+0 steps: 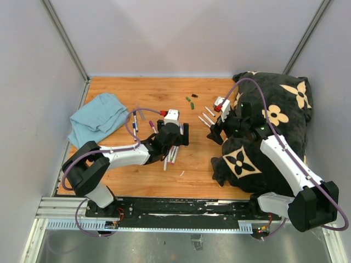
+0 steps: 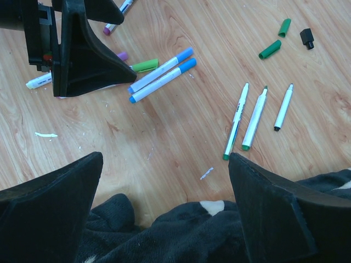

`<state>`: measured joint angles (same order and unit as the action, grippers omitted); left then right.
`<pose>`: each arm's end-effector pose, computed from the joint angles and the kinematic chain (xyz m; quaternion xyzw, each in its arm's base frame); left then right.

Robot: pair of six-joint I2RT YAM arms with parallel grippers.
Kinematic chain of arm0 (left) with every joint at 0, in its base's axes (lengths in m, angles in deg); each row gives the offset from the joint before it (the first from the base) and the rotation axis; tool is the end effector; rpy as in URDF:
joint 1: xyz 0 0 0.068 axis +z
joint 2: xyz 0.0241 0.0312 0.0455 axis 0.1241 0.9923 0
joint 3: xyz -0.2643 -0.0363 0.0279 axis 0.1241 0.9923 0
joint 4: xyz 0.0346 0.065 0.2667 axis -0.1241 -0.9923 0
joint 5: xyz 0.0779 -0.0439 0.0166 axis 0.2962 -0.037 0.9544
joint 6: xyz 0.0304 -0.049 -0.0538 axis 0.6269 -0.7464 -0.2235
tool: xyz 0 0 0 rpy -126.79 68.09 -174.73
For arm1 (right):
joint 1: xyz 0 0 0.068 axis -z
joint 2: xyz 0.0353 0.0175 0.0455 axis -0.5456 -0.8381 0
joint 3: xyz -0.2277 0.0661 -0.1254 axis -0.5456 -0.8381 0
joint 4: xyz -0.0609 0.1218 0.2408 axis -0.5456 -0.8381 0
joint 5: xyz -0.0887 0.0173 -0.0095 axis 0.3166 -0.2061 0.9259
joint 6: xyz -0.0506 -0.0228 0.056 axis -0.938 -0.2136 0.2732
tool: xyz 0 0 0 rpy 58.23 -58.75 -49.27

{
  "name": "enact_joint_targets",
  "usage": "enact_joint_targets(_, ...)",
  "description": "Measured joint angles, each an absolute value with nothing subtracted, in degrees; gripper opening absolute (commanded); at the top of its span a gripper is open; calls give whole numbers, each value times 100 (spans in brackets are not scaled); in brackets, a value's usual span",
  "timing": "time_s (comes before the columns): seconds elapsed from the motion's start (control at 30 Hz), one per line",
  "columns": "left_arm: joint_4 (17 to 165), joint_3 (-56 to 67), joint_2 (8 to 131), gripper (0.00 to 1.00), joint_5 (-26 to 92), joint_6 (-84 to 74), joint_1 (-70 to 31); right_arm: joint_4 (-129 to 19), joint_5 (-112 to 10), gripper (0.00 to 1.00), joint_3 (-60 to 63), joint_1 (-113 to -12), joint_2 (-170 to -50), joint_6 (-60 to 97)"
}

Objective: Open the pen caps
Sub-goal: Pick up the pen from the center of the board.

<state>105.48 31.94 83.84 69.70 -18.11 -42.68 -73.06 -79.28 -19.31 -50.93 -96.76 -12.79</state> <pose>0.2614 -0.2599 0.1711 0.0607 0.8372 -0.1360 0.5262 0.2737 0.1296 0.2862 -0.4385 0.7205 0.2397 0.4808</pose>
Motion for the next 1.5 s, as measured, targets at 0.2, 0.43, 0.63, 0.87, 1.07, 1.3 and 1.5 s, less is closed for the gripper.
enact_joint_targets(0.2,10532,2953,8572,70,6754,-1759,-4080,-7306,-7913,98,-1931,-5093,-9676,-1279)
enact_joint_targets(0.43,10189,2225,9164,50,6328,-1610,-3647,-7306,-7911,98,-1922,-5093,-9676,-1279)
enact_joint_targets(0.63,9689,1537,9710,49,6083,-1527,-3629,-7306,-7909,98,-1922,-5093,-9676,-1279)
enact_joint_targets(0.87,9138,1268,10003,42,5906,-1533,-3638,-7306,-7906,98,-1922,-5093,-9676,-1279)
enact_joint_targets(1.07,8930,1200,10060,34,5762,-1610,-3677,-7306,-7906,98,-1922,-5093,-9676,-1279)
enact_joint_targets(1.3,8782,916,10318,31,5628,-1634,-3739,-7306,-7906,98,-1920,-5093,-9676,-1279)
enact_joint_targets(1.5,8592,818,10462,33,5626,-1658,-3750,-7308,-7906,98,-1920,-5093,-9676,-1279)
